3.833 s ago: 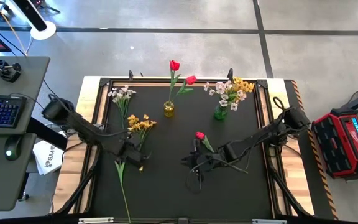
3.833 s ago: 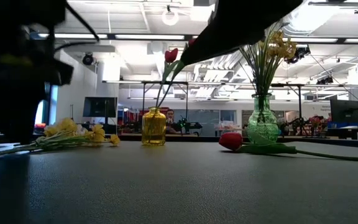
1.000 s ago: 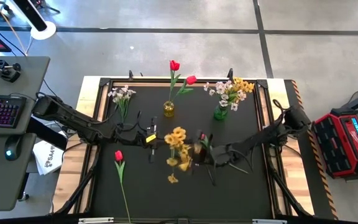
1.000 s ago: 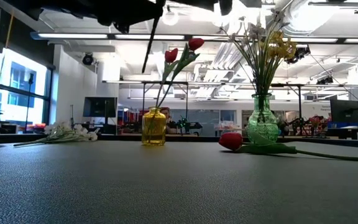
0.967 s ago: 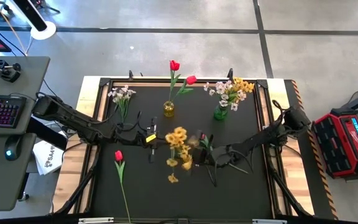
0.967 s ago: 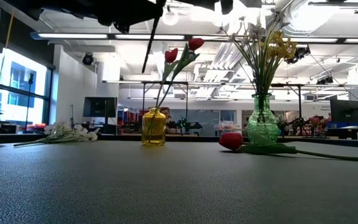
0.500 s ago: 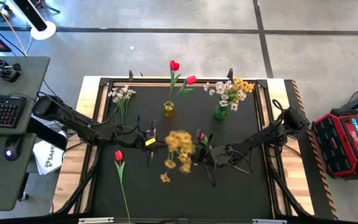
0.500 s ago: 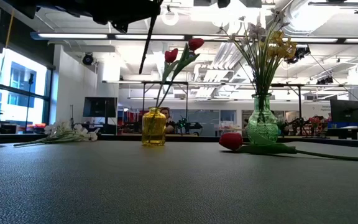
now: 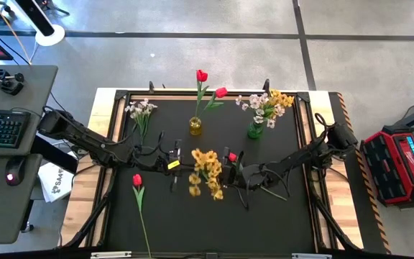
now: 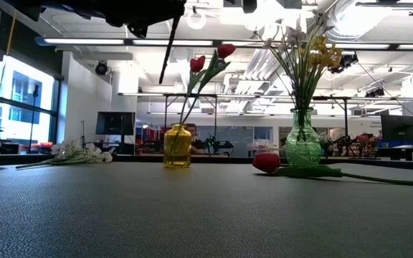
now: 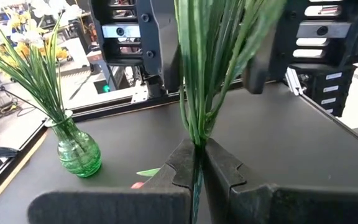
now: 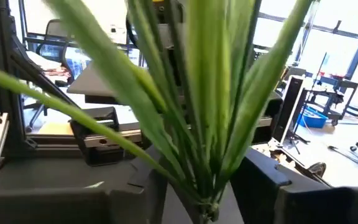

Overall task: Sort flowers into vase by color
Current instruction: Put the yellow flowers into the green vase

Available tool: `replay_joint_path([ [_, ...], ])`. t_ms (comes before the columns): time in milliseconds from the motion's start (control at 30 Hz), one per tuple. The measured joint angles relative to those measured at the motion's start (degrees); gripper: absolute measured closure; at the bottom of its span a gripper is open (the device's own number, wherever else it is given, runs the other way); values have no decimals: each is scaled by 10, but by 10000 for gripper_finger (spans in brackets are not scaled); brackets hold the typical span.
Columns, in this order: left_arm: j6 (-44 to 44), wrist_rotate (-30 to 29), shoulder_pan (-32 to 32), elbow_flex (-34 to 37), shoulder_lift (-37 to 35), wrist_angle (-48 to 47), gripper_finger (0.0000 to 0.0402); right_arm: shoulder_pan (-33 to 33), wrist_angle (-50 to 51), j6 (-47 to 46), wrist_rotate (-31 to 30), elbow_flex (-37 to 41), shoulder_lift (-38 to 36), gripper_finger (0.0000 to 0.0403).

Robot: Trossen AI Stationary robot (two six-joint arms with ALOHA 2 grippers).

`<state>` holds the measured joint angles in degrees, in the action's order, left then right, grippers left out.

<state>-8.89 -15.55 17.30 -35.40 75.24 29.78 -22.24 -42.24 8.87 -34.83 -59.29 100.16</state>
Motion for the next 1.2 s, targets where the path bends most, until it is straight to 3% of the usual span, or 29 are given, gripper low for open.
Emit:
replay_joint_path([
  [633, 42, 2, 0, -1, 0, -28, 391, -3, -4, 1, 6, 0, 0, 391],
  [1033, 47, -2, 0, 1, 0, -66, 308, -18, 24, -7, -21, 0, -29, 400],
  [1200, 53, -1, 0, 1, 0, -67, 277, -47, 78, -7, -90, 0, -64, 400],
])
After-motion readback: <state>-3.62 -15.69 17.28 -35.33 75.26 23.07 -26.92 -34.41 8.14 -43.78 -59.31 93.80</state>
